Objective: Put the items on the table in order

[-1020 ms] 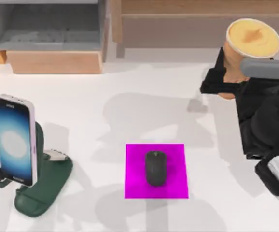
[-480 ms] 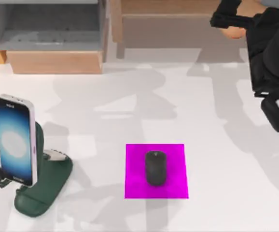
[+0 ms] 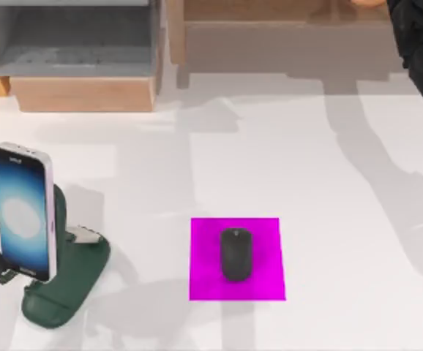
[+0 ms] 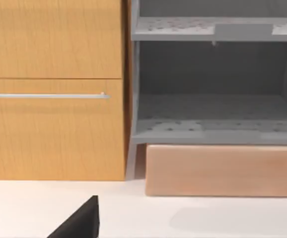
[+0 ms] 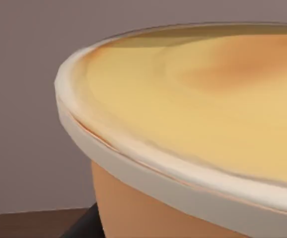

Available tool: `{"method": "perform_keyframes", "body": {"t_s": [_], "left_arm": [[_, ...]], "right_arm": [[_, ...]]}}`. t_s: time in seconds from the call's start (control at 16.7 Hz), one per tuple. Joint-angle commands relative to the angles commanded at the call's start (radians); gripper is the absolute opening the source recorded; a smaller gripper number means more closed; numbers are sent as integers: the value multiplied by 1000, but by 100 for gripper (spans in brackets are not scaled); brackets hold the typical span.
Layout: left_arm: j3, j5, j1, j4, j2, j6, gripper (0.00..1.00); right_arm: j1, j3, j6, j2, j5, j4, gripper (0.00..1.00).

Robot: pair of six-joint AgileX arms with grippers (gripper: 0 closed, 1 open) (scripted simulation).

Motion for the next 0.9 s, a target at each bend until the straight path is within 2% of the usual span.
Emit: {"method": "perform_keyframes", "body": {"t_s": [0.36,0.9], "left_arm": [[0,0,0,0,0,0,100],[0,0,0,0,0,0,100]], "right_arm": [[-32,153,-45,65,-48,-197,0],[-23,154,-43,60,-54,-201,0]]}}
